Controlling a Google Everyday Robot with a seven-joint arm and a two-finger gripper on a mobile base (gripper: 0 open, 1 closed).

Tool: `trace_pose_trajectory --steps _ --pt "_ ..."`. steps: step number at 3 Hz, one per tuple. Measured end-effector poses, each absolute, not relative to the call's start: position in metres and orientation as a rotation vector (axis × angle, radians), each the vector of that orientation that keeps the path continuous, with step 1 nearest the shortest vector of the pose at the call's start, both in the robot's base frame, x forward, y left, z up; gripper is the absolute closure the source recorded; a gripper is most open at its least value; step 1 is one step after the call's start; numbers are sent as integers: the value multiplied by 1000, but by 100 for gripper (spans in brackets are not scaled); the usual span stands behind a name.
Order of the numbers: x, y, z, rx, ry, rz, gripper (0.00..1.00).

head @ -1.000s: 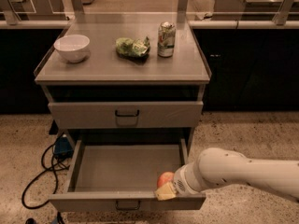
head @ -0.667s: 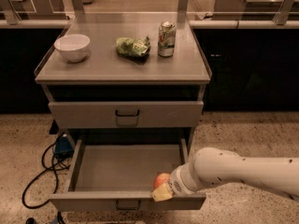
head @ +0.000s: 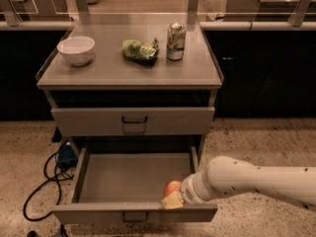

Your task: Place apple into middle drawer

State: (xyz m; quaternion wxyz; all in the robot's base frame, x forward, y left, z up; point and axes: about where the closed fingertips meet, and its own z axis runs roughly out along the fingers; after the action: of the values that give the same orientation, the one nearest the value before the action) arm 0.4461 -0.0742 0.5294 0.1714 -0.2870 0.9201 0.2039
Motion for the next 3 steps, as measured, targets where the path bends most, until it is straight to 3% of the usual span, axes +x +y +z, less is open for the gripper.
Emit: trace_pose_trajectory --steps 3 --pt "625 -31 518 -721 2421 692 100"
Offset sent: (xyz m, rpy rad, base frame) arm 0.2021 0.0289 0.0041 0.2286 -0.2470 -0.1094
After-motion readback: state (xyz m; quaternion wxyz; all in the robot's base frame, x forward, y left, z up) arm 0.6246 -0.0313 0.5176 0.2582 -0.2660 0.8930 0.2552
